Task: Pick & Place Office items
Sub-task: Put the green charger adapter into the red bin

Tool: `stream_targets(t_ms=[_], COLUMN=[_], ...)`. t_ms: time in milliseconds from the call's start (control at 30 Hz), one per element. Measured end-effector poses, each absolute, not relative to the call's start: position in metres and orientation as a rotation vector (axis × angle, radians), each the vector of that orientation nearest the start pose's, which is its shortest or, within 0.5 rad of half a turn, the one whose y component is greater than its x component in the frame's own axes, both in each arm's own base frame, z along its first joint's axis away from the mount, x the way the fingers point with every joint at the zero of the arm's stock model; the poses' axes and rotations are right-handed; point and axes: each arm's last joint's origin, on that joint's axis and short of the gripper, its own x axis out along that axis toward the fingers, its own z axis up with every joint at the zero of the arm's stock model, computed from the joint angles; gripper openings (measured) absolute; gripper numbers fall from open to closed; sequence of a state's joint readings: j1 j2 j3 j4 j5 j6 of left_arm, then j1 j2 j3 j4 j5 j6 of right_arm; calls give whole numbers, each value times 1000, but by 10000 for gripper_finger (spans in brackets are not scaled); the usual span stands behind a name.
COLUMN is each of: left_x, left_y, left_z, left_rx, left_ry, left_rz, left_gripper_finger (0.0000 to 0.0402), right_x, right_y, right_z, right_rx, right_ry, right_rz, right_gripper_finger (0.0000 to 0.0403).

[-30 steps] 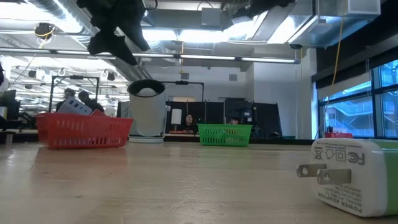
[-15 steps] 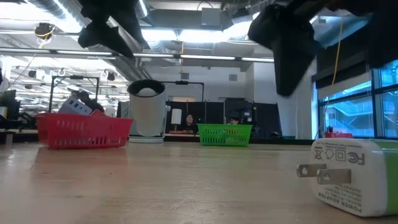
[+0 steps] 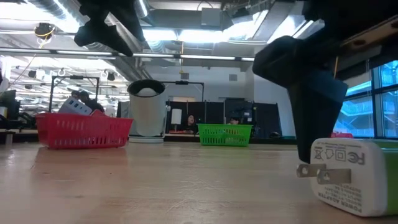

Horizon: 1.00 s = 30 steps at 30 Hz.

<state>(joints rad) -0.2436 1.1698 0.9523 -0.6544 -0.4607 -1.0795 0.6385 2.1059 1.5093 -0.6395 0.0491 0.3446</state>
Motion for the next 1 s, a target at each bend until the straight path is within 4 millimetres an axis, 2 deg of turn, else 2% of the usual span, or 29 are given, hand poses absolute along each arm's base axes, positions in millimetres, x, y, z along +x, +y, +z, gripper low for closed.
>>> stream_targets(t_ms=[333, 533, 667, 833, 1000], left_x=[226, 226, 226, 226, 226], left_y=[-43, -43, -43, -43, -43], left_z=[280, 280, 280, 280, 280], left_rx=[-726, -708, -707, -707, -692], left_ry=[613, 618, 618, 619, 624], left_rz=[605, 598, 598, 597, 591], left_gripper_finger=[212, 212, 212, 212, 212], right_x=[342, 344, 345, 352, 356], right_y=[248, 245, 236, 209, 177], right_z=[152, 152, 161, 187, 227], right_rx=[-81, -46, -19, 11, 31], right_ry=[1238, 1242, 1250, 1208, 1070], right_rz=[238, 210, 176, 101, -25], right_gripper_finger=[130, 132, 132, 132, 132])
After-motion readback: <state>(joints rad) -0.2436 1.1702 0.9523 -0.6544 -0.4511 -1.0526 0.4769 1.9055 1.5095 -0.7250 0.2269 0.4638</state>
